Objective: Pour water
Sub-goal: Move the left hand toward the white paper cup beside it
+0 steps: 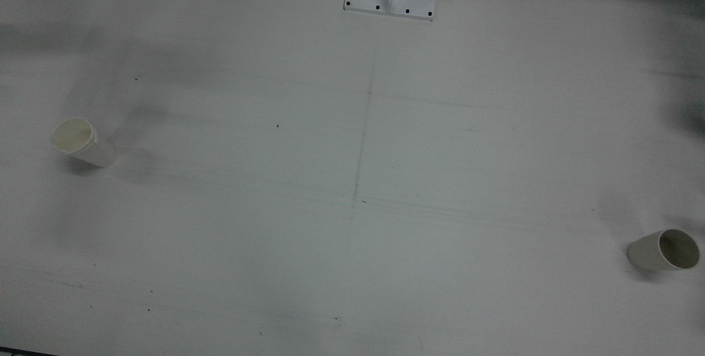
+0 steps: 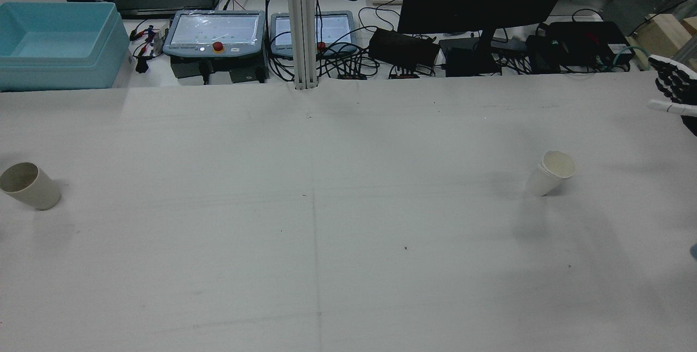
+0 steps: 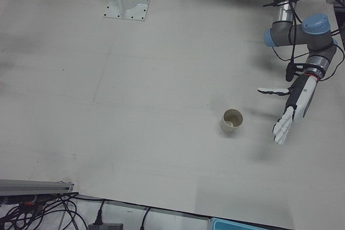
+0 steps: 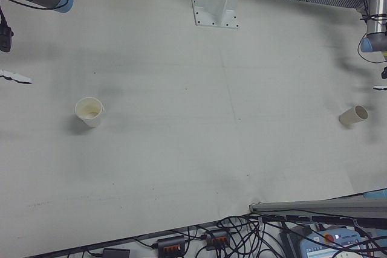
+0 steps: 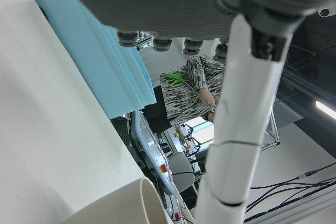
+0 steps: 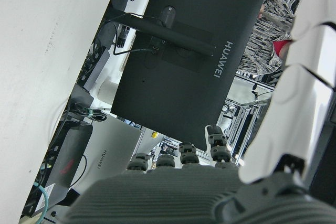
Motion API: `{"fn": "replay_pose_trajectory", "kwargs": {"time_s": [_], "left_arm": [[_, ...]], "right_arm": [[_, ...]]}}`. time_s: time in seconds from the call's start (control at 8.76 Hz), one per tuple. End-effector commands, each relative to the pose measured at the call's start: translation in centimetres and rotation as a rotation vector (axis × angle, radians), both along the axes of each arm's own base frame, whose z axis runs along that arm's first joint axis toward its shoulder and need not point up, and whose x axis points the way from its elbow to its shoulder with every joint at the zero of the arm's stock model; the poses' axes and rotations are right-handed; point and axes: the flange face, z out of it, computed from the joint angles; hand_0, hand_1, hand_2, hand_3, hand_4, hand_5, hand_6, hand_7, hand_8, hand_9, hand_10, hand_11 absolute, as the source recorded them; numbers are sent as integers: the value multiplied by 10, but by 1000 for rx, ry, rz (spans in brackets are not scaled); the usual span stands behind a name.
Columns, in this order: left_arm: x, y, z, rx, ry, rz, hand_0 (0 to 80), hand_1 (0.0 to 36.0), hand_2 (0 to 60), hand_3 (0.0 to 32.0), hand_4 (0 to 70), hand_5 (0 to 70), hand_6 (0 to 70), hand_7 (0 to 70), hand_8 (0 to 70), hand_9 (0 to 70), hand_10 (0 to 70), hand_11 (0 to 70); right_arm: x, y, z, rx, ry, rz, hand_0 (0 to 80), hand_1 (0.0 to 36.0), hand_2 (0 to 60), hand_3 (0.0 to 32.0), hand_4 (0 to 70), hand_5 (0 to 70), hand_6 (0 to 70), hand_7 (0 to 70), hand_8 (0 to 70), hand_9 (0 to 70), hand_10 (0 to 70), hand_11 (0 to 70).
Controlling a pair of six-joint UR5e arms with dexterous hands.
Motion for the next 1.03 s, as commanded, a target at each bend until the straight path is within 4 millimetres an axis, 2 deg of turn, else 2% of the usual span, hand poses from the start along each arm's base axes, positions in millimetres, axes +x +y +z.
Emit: {"fn": "replay_pose_trajectory", "kwargs": {"time_s": [0.0,0.23,0.34,0.46,0.57,0.68,0.91], "left_arm": [[19,-4,12,-23,-30,31,639,204,0,0,143,0,16,55,4,0,24,63],[29,-4,12,-13,-51,41,627,215,0,0,104,8,19,71,16,0,31,72],[46,-3,12,-17,-47,60,634,221,0,0,92,41,21,79,25,1,30,72],[67,-1,11,-21,-36,65,673,237,0,0,92,12,18,74,27,0,29,73],[80,1,11,-22,-30,72,797,266,0,0,100,14,20,75,31,1,29,75],[83,0,10,-25,-27,67,800,276,0,0,94,18,21,78,32,1,28,75],[90,-12,2,-22,-23,66,759,269,0,0,87,26,21,79,30,1,23,66]], "right_arm": [[-2,0,2,1,1,-4,490,166,79,0,62,148,33,89,13,5,12,33],[-4,-1,1,3,1,-7,493,169,79,0,62,146,31,87,13,3,6,25],[-3,0,2,1,1,-7,492,170,80,0,58,143,27,82,11,2,3,20],[-7,-1,1,3,4,-14,494,172,79,0,55,138,25,81,10,2,0,17],[-7,-1,2,3,24,-16,496,173,79,0,60,140,29,85,11,3,1,18],[-7,0,3,0,30,-16,496,173,80,0,56,137,27,82,10,2,2,20],[-6,0,3,0,33,-13,495,172,74,0,52,135,24,78,10,1,1,17]]}}
